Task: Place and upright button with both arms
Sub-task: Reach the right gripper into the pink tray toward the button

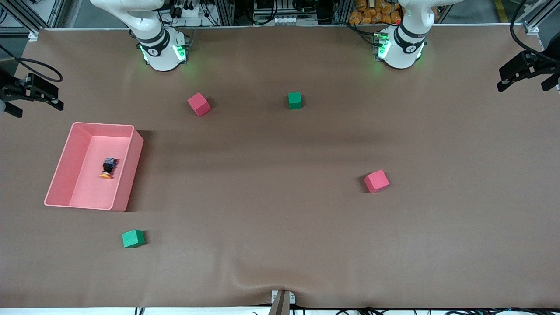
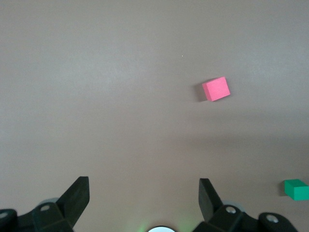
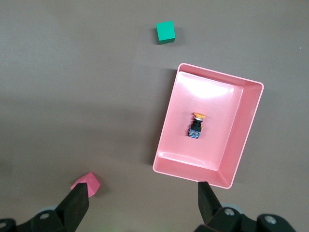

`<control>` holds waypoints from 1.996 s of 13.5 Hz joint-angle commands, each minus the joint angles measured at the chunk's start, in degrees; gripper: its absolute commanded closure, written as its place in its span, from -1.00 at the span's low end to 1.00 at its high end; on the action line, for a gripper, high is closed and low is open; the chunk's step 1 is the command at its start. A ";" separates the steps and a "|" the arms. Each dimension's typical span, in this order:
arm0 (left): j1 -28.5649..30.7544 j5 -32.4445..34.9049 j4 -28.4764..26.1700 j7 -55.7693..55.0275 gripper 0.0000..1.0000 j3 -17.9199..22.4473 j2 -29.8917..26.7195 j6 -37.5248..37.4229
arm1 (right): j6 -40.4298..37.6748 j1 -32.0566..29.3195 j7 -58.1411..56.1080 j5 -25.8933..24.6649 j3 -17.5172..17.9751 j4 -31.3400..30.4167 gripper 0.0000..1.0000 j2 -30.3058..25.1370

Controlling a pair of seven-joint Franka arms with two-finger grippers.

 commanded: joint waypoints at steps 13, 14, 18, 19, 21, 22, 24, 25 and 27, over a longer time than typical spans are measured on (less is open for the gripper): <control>-0.68 0.29 2.26 0.59 -1.00 -1.12 3.43 -1.01 | 1.42 -4.17 -0.69 -0.74 -0.05 0.42 -1.00 8.47; -0.77 0.47 2.35 0.41 -1.00 -1.39 3.43 -1.01 | 1.52 -5.04 -0.78 -0.74 -0.05 0.42 -1.00 10.24; -0.42 0.47 2.35 0.15 -1.00 -1.56 3.43 -0.92 | 3.54 -8.47 -0.78 -0.57 -0.05 -0.37 -1.00 14.29; -0.51 0.64 2.35 0.06 -1.00 -1.56 3.43 -0.84 | 3.80 -8.74 -0.78 -0.57 -0.05 -0.46 -1.00 15.43; -0.68 0.38 2.44 0.06 -1.00 -1.65 3.43 -0.66 | 7.82 -10.49 -1.04 -0.57 -0.05 -2.29 -1.00 17.37; -1.38 0.38 2.44 -0.03 -1.00 -1.65 3.43 -0.57 | 10.98 -10.93 -1.83 -0.57 -0.05 -4.56 -1.00 17.46; -5.24 0.90 2.26 -1.16 -1.00 0.88 3.43 -0.75 | 16.43 -11.37 -1.92 -0.83 -0.13 -9.92 -1.00 17.64; -5.25 0.99 2.26 -1.60 -1.00 0.81 3.43 -0.75 | 18.81 -12.16 -1.92 -0.83 -0.13 -12.21 -1.00 17.72; -5.17 0.99 2.09 -1.61 -1.00 0.63 3.17 -0.83 | 24.43 -12.87 -2.01 -0.83 -0.13 -16.43 -1.00 18.60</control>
